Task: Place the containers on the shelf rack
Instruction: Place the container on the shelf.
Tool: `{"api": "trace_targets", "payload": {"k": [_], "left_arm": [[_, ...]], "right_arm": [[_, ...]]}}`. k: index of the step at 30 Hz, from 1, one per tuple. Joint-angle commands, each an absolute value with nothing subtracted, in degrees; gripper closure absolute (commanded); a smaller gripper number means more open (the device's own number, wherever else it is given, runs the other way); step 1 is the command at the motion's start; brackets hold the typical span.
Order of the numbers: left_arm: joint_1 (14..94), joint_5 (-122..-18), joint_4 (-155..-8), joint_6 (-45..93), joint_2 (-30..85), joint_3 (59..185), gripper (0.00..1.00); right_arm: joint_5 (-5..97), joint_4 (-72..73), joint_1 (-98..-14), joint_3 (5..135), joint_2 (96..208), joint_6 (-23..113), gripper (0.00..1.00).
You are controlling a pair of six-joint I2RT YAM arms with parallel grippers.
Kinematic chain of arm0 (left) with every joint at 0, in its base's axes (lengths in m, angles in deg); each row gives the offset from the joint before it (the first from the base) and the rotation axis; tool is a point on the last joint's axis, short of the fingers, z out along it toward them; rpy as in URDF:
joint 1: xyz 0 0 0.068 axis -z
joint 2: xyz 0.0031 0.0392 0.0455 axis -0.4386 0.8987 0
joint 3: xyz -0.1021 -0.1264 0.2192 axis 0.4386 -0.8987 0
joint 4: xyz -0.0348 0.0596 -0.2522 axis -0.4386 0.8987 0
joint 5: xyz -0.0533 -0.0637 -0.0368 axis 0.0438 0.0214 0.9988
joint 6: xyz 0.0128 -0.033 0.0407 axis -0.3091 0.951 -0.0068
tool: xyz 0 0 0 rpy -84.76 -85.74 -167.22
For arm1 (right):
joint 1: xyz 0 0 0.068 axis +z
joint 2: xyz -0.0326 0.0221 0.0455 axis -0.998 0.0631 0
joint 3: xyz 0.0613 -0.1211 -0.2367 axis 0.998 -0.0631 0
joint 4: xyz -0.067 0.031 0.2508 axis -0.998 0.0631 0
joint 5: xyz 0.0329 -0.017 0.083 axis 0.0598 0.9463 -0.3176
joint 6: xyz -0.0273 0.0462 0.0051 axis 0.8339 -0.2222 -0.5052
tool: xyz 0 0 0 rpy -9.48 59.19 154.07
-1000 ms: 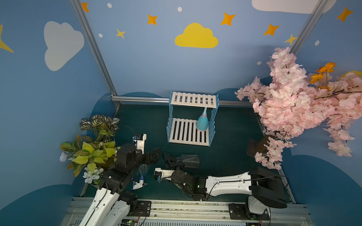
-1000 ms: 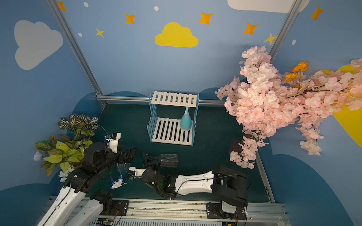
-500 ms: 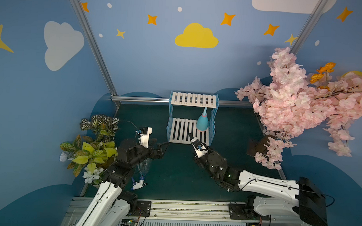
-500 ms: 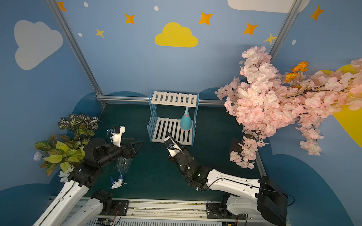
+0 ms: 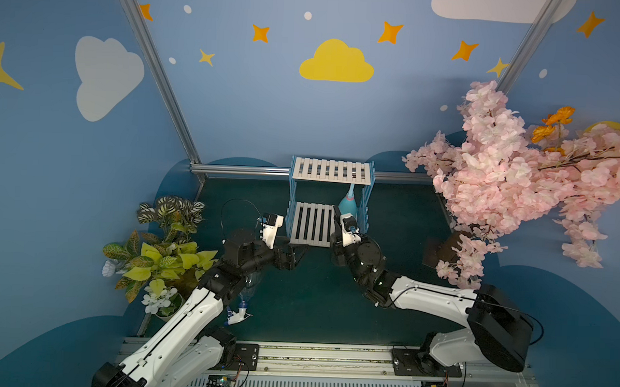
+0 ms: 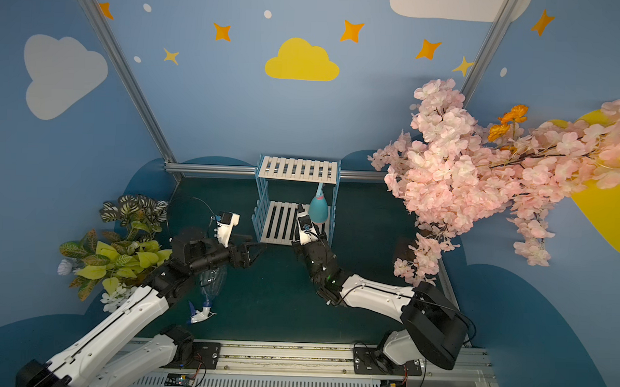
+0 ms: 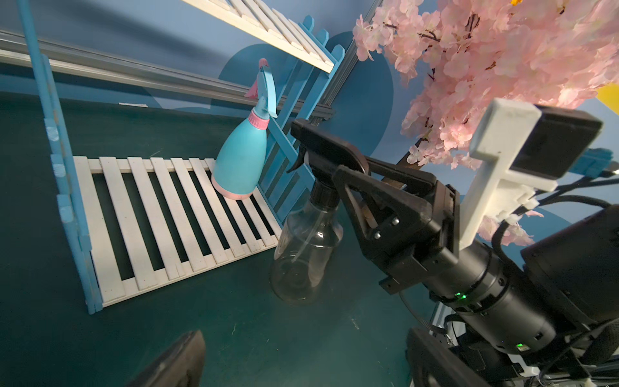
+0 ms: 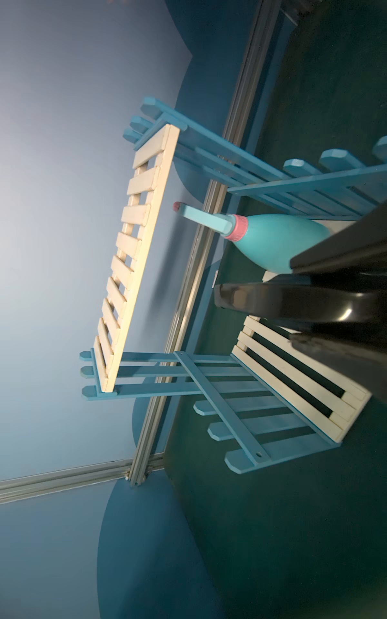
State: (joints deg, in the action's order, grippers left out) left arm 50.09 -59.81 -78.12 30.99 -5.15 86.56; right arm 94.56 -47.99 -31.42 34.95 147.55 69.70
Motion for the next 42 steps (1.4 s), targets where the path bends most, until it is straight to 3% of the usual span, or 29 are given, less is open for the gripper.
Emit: {"api": "trace_targets", "payload": {"k": [1,11,42], "left_arm": [[50.3,-60.9,-80.6,30.2,-5.9,86.6,0.03],[50.3,-64.0,-79.0,26.1,-8.2,85.5,0.02],[50.4,-65.4,-77.2,24.1,-9.0,85.2,0.01]], "right_arm": [[94.5,-57.3,-33.4,38.3,150.6,71.2,1.00],[95.1,-79.1,-35.7,40.3,164.5,78.1,1.00],[97.0,-79.2,-40.6,41.8,171.1,75.6,1.00]]}}
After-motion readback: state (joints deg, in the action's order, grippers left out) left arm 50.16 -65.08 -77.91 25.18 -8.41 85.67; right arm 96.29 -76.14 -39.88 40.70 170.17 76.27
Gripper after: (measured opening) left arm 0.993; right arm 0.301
